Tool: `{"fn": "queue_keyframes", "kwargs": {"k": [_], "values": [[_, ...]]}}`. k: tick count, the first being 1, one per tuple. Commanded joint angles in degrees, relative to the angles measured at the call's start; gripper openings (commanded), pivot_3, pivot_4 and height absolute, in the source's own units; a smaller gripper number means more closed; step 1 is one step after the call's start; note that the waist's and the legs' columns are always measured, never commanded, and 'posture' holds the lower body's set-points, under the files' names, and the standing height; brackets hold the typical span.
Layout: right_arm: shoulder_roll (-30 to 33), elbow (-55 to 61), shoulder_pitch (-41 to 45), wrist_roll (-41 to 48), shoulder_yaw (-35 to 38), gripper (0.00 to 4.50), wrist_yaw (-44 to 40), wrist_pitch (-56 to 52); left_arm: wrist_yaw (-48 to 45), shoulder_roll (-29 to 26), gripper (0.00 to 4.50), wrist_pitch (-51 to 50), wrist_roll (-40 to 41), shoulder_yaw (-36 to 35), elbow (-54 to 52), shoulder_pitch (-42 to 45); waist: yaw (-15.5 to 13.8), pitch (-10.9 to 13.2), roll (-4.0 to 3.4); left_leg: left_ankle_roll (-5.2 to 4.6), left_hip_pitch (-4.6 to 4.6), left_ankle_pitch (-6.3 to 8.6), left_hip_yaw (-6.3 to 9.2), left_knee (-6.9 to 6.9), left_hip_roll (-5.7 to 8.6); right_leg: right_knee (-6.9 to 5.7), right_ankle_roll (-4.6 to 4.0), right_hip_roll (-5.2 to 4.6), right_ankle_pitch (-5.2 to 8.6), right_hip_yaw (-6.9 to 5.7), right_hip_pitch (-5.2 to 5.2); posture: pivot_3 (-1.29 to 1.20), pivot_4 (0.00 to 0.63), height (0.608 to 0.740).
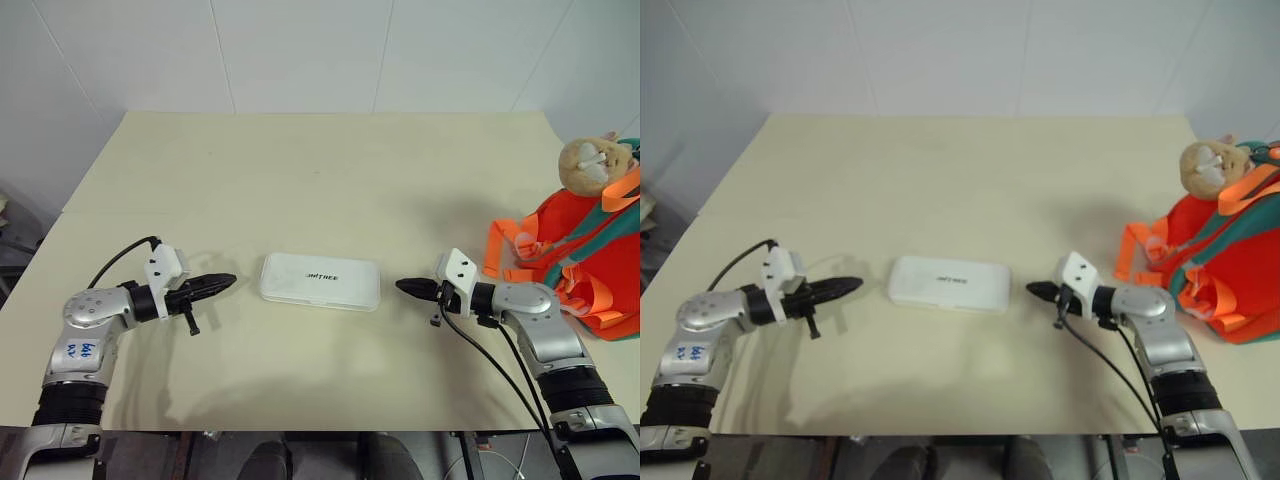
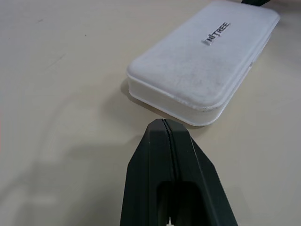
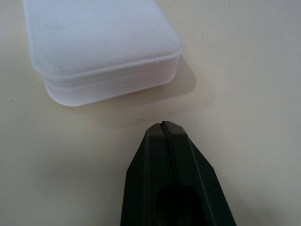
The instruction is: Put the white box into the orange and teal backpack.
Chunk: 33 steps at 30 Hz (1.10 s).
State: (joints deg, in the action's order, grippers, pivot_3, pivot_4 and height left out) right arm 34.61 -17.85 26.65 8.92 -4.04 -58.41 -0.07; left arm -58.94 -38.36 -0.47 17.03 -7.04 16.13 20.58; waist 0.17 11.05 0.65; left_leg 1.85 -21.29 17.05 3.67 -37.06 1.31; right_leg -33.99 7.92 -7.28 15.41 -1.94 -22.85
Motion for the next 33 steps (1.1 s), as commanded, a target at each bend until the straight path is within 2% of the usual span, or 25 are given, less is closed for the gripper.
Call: {"fn": "queue_keyframes", "kwargs": {"k": [1, 15, 33], "values": [[-1.2, 0.0, 1.0, -0.3, -0.3, 0.12, 0.6, 1.1, 2.3, 1.1, 0.0, 1.9, -2.2, 1.0, 1.3, 1.7, 0.0, 0.0, 0.0, 0.0, 0.0, 0.0, 0.0, -0.02, 0.0, -0.02, 0.0, 0.01, 0.0, 0.0, 0.0, 0.0, 0.15, 0.74], [-3.3, 2.6, 0.0, -0.2, -1.0, 0.12, 0.4, 0.0, 4.9, 8.4, 0.0, 3.2, -3.3, 4.5, 2.2, 3.6, -0.1, 0.0, 0.0, 0.01, 0.0, 0.0, -0.01, -0.05, 0.0, -0.06, 0.02, 0.01, -0.01, 0.02, 0.0, 0.0, 0.15, 0.74], [-0.3, 3.0, 0.2, 0.4, 0.0, 0.12, -2.4, -1.7, 1.8, 10.4, 0.0, 1.1, -1.4, 5.9, -3.8, -1.5, -0.2, 0.0, 0.0, 0.01, 0.01, 0.0, -0.01, -0.06, 0.0, -0.06, 0.02, 0.0, -0.01, 0.03, 0.01, 0.0, 0.15, 0.74]]}}
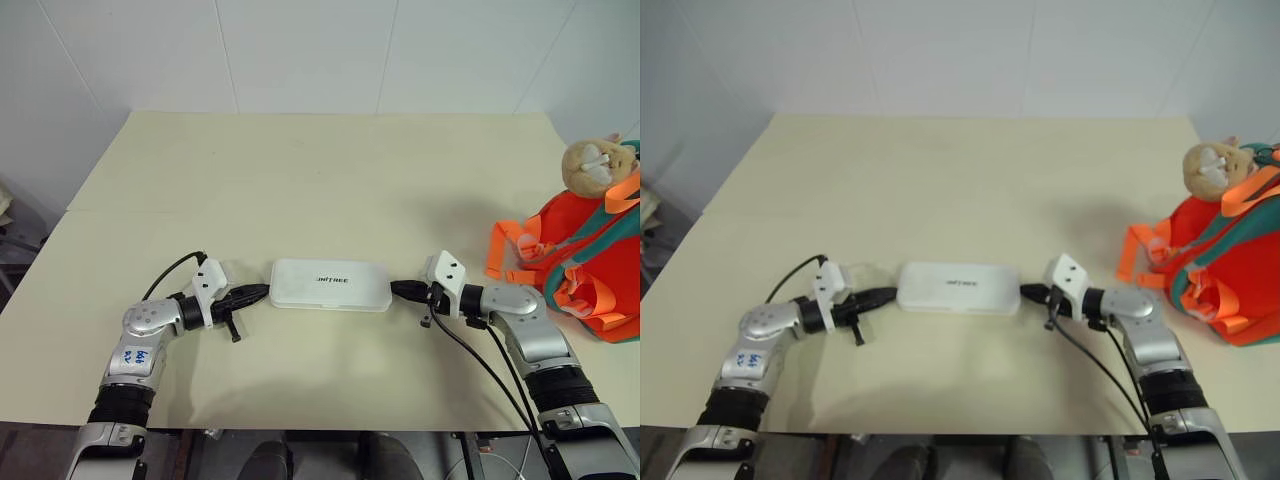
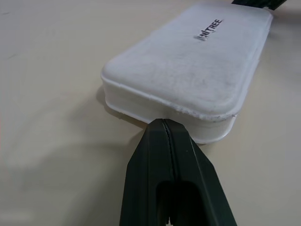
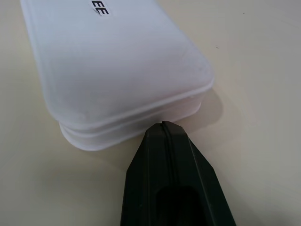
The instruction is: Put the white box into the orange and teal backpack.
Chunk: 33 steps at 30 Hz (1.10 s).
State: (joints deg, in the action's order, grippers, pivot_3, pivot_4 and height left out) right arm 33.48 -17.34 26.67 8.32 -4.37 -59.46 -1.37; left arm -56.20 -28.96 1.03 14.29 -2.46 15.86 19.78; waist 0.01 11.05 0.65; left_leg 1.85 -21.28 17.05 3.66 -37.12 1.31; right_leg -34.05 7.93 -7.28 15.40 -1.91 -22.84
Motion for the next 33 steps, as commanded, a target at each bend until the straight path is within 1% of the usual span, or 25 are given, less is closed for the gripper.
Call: {"fn": "queue_keyframes", "kwargs": {"k": [1, 23, 27, 32, 33], "values": [[1.1, 2.8, -0.1, 1.1, 0.4, 0.12, -1.6, -0.7, -0.9, 1.1, 0.0, -0.6, 1.4, 1.4, -4.0, -1.0, 0.0, 0.0, 0.0, 0.0, 0.0, 0.0, 0.0, 0.0, 0.0, 0.0, 0.0, 0.0, 0.0, 0.0, 0.0, 0.0, 0.15, 0.74], [8.1, 11.2, -8.9, 3.7, 4.6, 0.12, -2.9, -6.1, 0.4, 4.1, 0.0, -6.3, 1.2, 5.2, -13.8, -5.2, -0.2, 0.0, 0.0, -0.01, 0.02, 0.01, -0.01, -0.06, 0.01, 0.16, 0.0, -0.01, 0.0, 0.05, 0.01, 0.0, 0.15, 0.74], [8.7, 11.3, -9.5, 3.9, 5.2, 0.12, -3.2, -6.0, 1.3, 2.9, 0.0, -7.0, 0.4, 4.7, -14.4, -5.4, -0.2, 0.0, 0.0, -0.02, 0.03, 0.01, -0.01, -0.06, 0.01, 0.16, 0.0, -0.01, 0.0, 0.07, 0.01, 0.0, 0.15, 0.74], [9.9, 10.7, -9.3, 5.0, 5.6, 0.12, -5.1, -7.8, 1.3, -0.9, 0.0, -8.2, -0.1, 3.3, -14.9, -5.3, 0.0, 0.0, 0.0, -0.03, 0.04, 0.02, -0.02, -0.05, 0.0, 0.17, 0.0, 0.0, 0.0, 0.09, 0.01, 0.0, 0.15, 0.74], [10.3, 10.9, -9.2, 5.8, 5.8, 0.47, -5.9, -9.1, 1.3, -1.7, 0.0, -8.6, 0.1, 3.0, -15.0, -5.3, 0.0, 0.0, 0.0, -0.03, 0.06, 0.02, -0.04, -0.04, 0.0, 0.16, -0.01, 0.0, 0.0, 0.12, 0.01, 0.0, 0.15, 0.74]]}}
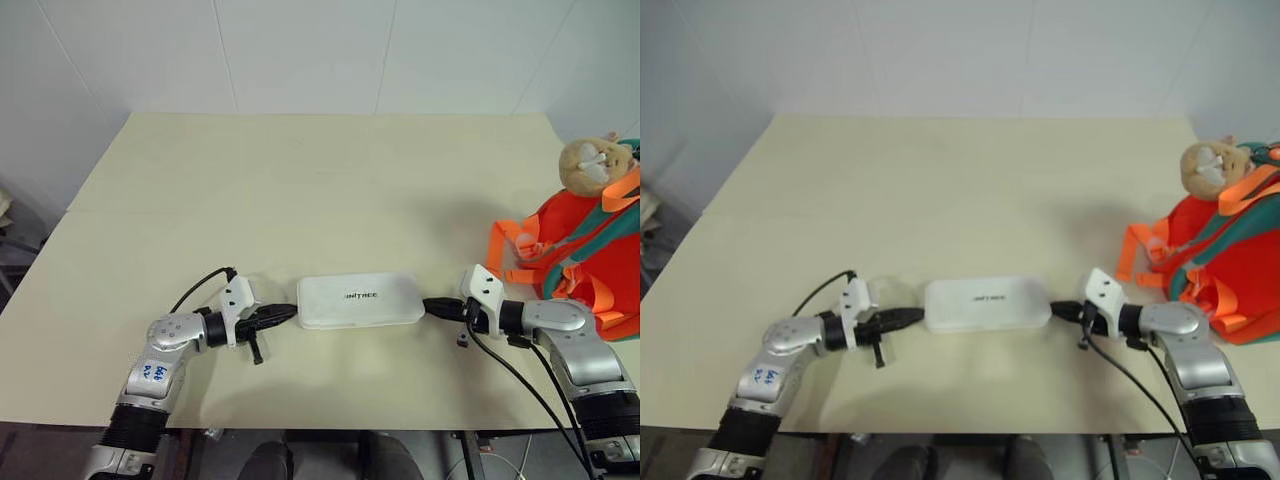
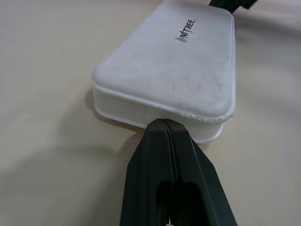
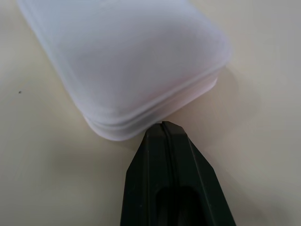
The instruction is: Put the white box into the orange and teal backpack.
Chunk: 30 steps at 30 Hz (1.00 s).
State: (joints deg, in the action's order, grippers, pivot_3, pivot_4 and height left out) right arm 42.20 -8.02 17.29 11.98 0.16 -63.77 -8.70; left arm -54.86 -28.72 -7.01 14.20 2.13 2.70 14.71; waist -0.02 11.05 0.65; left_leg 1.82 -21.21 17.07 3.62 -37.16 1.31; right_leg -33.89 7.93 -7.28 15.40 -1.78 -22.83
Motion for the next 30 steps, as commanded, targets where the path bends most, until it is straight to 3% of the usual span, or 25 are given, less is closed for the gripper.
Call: {"fn": "queue_keyframes", "kwargs": {"k": [1, 2, 6, 12, 13, 15, 16, 23, 30], "values": [[2.0, 1.4, 0.4, 2.1, 1.4, 0.83, -1.9, -1.6, 0.1, -2.9, 0.18, -1.0, 0.2, -2.0, -1.7, -0.2, 0.0, 0.0, 0.0, -0.01, 0.01, 0.0, -0.01, 0.0, 0.0, 0.0, 0.0, 0.0, 0.0, 0.01, 0.0, 0.0, 0.15, 0.74], [2.5, 1.5, 0.4, 2.7, 1.6, 0.96, -2.6, -2.8, 0.1, -3.9, 0.38, -1.4, 0.1, -2.2, -1.7, -0.1, 0.0, 0.0, 0.0, -0.02, 0.01, 0.01, -0.01, 0.0, -0.01, 0.01, 0.0, 0.01, 0.0, 0.01, 0.0, 0.0, 0.15, 0.74], [5.0, 0.3, 1.2, 2.7, 2.2, 2.3, -4.5, -2.8, -0.5, -7.6, 1.48, -4.7, 1.3, -3.7, -2.1, 0.1, 0.0, 0.0, 0.0, -0.07, 0.0, 0.04, -0.01, 0.0, 0.0, 0.02, 0.0, 0.0, 0.0, 0.02, 0.0, 0.0, 0.15, 0.74], [9.8, -2.7, 5.7, 2.9, 2.3, 4.34, -5.6, -9.6, -1.3, -10.9, 3.37, -27.2, 13.4, -9.1, -3.5, 1.9, 0.0, 0.0, -0.01, -0.23, 0.0, 0.13, -0.01, 0.01, -0.01, 0.01, 0.0, 0.0, 0.0, 0.03, -0.01, 0.0, 0.15, 0.74], [10.2, -2.9, 6.5, 3.2, 2.2, 4.5, -5.5, -11.8, -1.4, -11.5, 3.73, -31.0, 15.1, -9.4, -3.7, 2.4, 0.1, 0.0, -0.01, -0.24, -0.01, 0.13, -0.01, 0.0, -0.02, 0.01, 0.0, 0.01, 0.0, 0.02, -0.01, 0.0, 0.15, 0.74], [10.8, -2.7, 8.6, 4.4, 1.8, 4.5, -6.1, -16.7, -1.8, -12.6, 4.4, -38.3, 18.0, -9.0, -3.9, 3.5, 0.1, 0.0, -0.01, -0.24, 0.0, 0.14, 0.0, -0.01, -0.02, -0.01, 0.0, 0.01, 0.0, 0.03, -0.01, 0.0, 0.15, 0.74], [11.0, -2.5, 9.7, 5.2, 1.7, 4.5, -6.3, -19.7, -1.9, -12.9, 4.49, -41.6, 19.3, -8.7, -3.9, 4.1, 0.1, 0.0, -0.01, -0.25, 0.0, 0.14, 0.0, -0.01, -0.02, -0.02, 0.0, 0.02, 0.0, 0.03, -0.02, 0.0, 0.15, 0.74], [10.8, -0.8, 18.2, 9.9, -0.7, 4.5, -6.8, -41.6, 1.3, -10.5, 4.49, -61.4, 25.2, -6.6, -1.6, 11.5, 0.1, 0.0, -0.01, -0.23, -0.04, 0.13, 0.02, 0.0, -0.01, -0.09, 0.0, 0.02, 0.0, 0.04, -0.04, 0.0, 0.15, 0.74], [9.0, 0.1, 23.3, 12.2, -5.2, 4.5, -5.7, -51.9, 4.4, -5.2, 4.49, -66.3, 25.4, -5.0, 1.5, 16.4, 0.1, 0.0, -0.01, 0.01, -0.1, 0.01, 0.02, 0.05, 0.0, -0.09, 0.01, 0.02, 0.0, 0.03, -0.06, 0.0, 0.15, 0.74]]}}
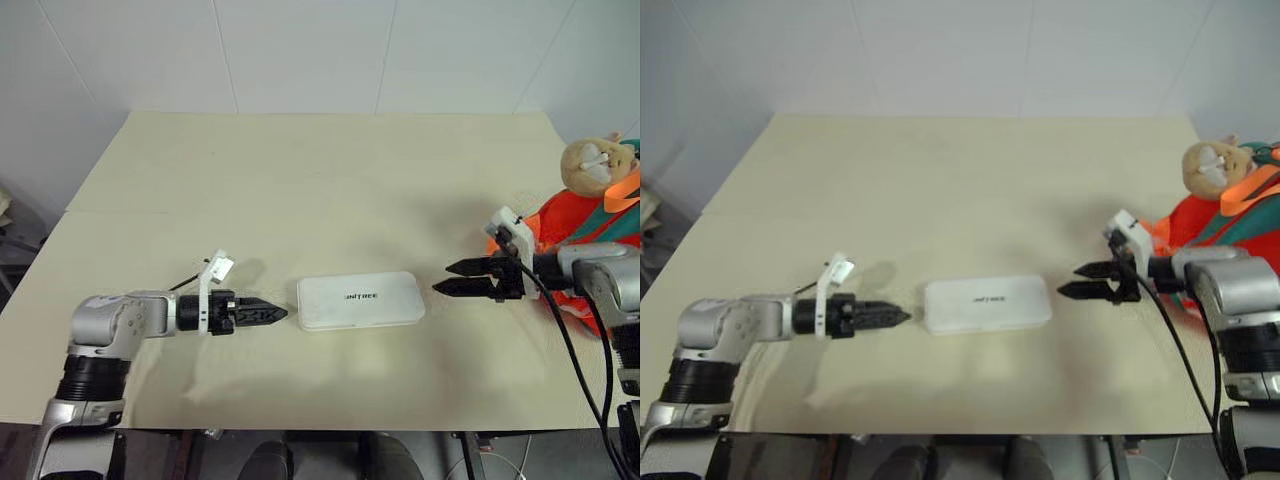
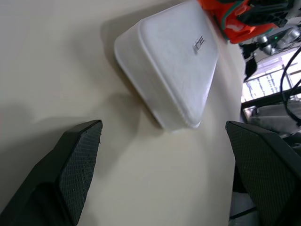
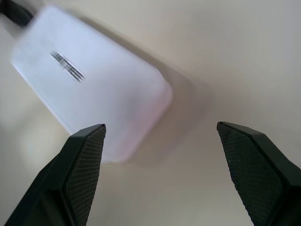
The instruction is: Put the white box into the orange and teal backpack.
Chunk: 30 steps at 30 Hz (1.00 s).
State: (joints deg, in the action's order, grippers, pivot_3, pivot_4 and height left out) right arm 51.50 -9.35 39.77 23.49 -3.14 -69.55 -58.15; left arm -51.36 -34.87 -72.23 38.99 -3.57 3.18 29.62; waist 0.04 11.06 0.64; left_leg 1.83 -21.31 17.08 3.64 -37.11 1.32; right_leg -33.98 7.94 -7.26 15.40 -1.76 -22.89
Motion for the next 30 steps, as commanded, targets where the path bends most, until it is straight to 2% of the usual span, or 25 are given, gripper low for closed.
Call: {"fn": "queue_keyframes", "kwargs": {"k": [1, 11, 20, 30], "values": [[-0.3, 1.5, 0.8, 0.2, -3.1, 4.5, 0.2, -2.7, 1.2, 1.5, 4.49, -1.1, 0.3, 1.0, 1.6, 1.9, -0.1, 0.0, 0.0, 0.01, -0.01, 0.0, 0.0, 0.0, 0.0, 0.01, 0.0, 0.0, 0.0, 0.0, 0.0, 0.0, 0.15, 0.74], [-2.6, -3.9, 4.3, -1.8, -6.3, 4.5, 2.1, -1.4, 4.6, 4.0, 4.49, -3.1, 0.1, 0.8, 3.9, 2.8, -0.1, 0.0, 0.0, 0.05, 0.03, 0.0, -0.22, -0.09, 0.08, 0.09, 0.14, -0.02, -0.07, 0.3, -0.08, 0.0, 0.15, 0.74], [-4.7, -2.2, 5.0, -0.6, -7.6, 4.5, 1.6, -3.5, 6.6, 7.7, 4.49, -4.9, 0.7, 0.7, 4.3, 2.8, -0.2, 0.0, 0.0, 0.06, 0.04, -0.01, -0.27, -0.1, 0.12, 0.02, 0.2, -0.03, -0.11, 0.42, -0.08, 0.0, 0.15, 0.74], [-5.9, 1.6, 4.6, 1.5, -7.9, 4.5, 1.9, -7.3, 7.5, 9.4, 4.49, -7.5, 1.7, 0.5, 4.9, 4.0, -0.2, 0.0, 0.0, 0.04, -0.01, 0.0, -0.35, -0.08, 0.18, 0.09, 0.34, -0.06, -0.18, 0.52, -0.08, 0.0, 0.15, 0.74]]}}
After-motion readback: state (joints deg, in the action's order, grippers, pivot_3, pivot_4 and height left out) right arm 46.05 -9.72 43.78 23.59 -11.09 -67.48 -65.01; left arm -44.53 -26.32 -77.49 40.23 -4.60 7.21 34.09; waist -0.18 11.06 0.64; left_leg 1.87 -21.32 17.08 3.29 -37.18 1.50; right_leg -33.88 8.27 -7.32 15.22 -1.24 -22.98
